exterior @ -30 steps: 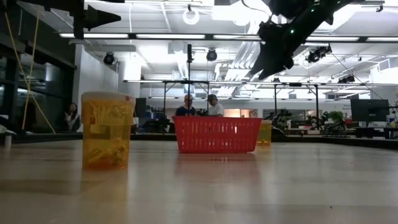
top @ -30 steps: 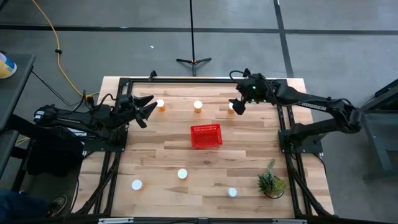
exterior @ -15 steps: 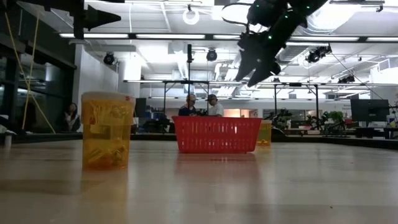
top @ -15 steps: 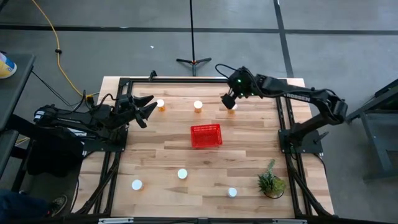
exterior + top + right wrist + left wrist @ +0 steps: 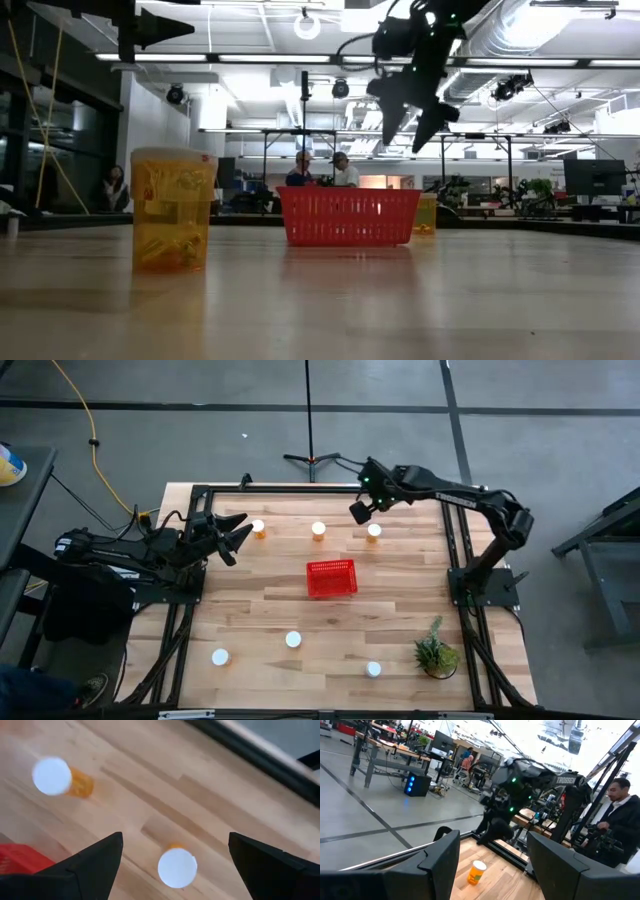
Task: Pick and place pill bottles into a basket
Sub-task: Put the orange medicine bottle into the bin
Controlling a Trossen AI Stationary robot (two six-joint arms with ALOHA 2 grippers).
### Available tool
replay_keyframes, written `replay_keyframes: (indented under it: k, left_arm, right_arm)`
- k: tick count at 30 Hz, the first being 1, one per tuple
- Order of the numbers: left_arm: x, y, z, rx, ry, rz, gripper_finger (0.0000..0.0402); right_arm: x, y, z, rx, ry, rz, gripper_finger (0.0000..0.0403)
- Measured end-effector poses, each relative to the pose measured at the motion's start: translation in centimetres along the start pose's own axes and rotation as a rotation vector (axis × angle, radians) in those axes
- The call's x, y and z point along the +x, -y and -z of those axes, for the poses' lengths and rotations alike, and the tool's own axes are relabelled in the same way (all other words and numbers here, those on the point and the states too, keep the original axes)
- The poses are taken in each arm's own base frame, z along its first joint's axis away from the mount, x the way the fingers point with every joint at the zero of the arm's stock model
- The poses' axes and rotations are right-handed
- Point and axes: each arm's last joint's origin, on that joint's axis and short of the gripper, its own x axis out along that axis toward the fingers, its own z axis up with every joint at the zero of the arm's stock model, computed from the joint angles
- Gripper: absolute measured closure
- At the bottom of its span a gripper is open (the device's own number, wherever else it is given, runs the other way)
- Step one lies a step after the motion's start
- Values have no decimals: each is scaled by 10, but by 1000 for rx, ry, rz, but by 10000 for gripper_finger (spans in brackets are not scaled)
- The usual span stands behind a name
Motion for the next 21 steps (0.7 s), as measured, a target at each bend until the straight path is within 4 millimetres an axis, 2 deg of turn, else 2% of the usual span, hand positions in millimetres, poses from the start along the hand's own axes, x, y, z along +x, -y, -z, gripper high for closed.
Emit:
replay_keyframes:
  k: [6, 16, 21]
  left_arm:
    - [0, 0, 0, 1, 0, 0, 137]
    - [0, 0, 0, 0, 0, 0, 137]
    - [0, 0, 0, 0, 0, 0, 137]
  right_arm:
    - [17, 0, 4, 8, -95, 23, 49]
    - [20, -2, 7, 40, -131, 10, 50]
    - [29, -3, 7, 42, -159, 23, 50]
